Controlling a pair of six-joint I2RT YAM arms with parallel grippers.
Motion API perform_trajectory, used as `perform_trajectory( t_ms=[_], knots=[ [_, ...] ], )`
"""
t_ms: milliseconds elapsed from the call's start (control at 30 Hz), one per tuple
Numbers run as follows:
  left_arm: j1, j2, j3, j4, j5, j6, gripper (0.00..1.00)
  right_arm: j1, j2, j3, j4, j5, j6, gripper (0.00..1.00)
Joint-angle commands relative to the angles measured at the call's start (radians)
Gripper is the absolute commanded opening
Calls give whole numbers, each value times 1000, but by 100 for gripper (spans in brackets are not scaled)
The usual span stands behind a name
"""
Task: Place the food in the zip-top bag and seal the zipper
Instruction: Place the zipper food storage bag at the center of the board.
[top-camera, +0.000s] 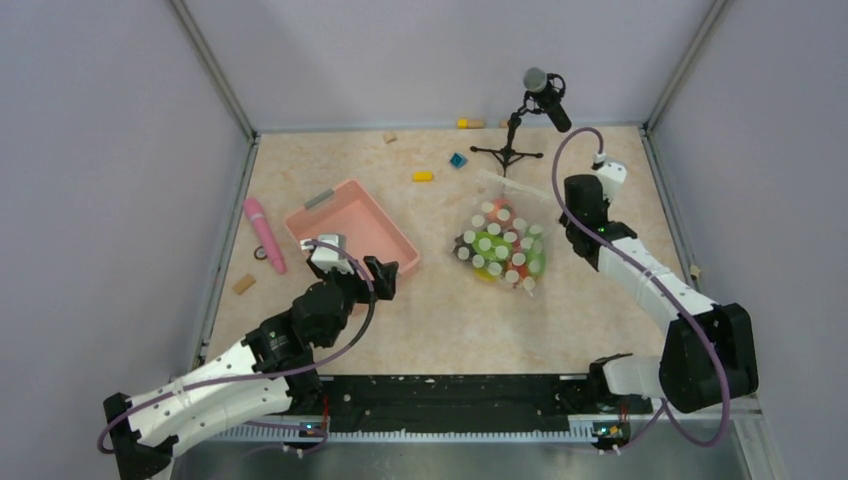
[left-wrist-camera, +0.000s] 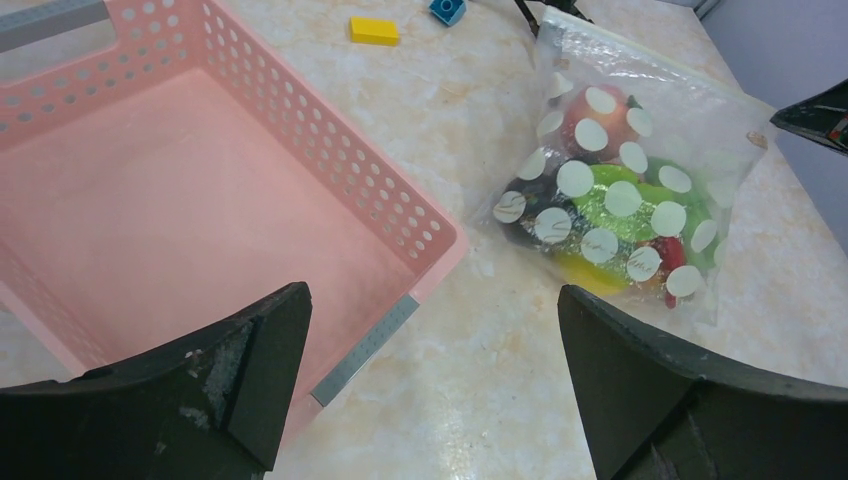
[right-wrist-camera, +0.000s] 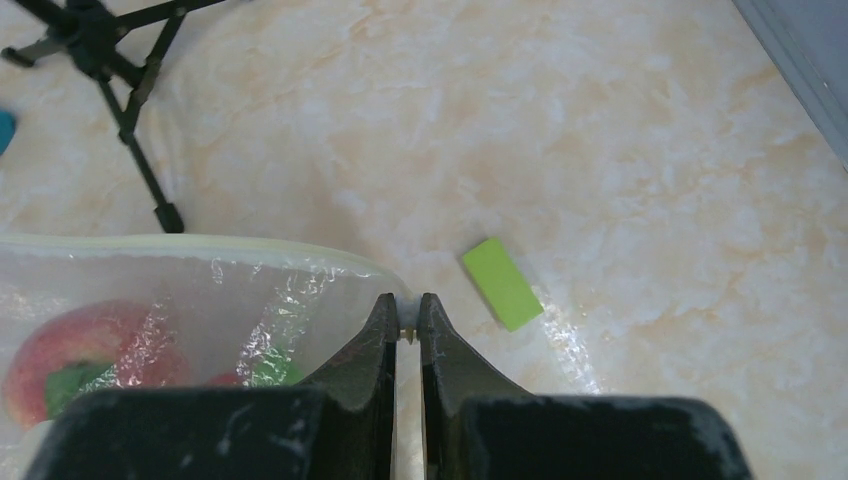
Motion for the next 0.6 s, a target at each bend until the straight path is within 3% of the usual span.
perform_trajectory(
  t_ms=[0, 100, 167, 200, 333, 400, 567],
  knots=[
    [3, 5, 40, 19, -36, -6, 99, -86, -2, 49, -58, 11, 127, 0],
    [3, 8, 44, 17, -53, -8, 99, -107, -16, 39, -69, -11, 123, 1],
    [4, 10, 46, 11, -71, -16, 98, -107, -37, 33, -68, -40, 116, 12],
    [3, 11, 49, 5, -77, -20, 98, -107, -53, 30, -66, -63, 110, 22],
    [3, 16, 56, -11, -97, -38, 98, -106, -140, 18, -82, -97, 95, 93],
    [3, 19, 58, -17, -107, -46, 98, -107, -197, 8, -105, -79, 98, 99],
    [4, 28, 76, -52, -139, -76, 99, -107, -370, -37, -168, -15, 137, 99]
  ],
)
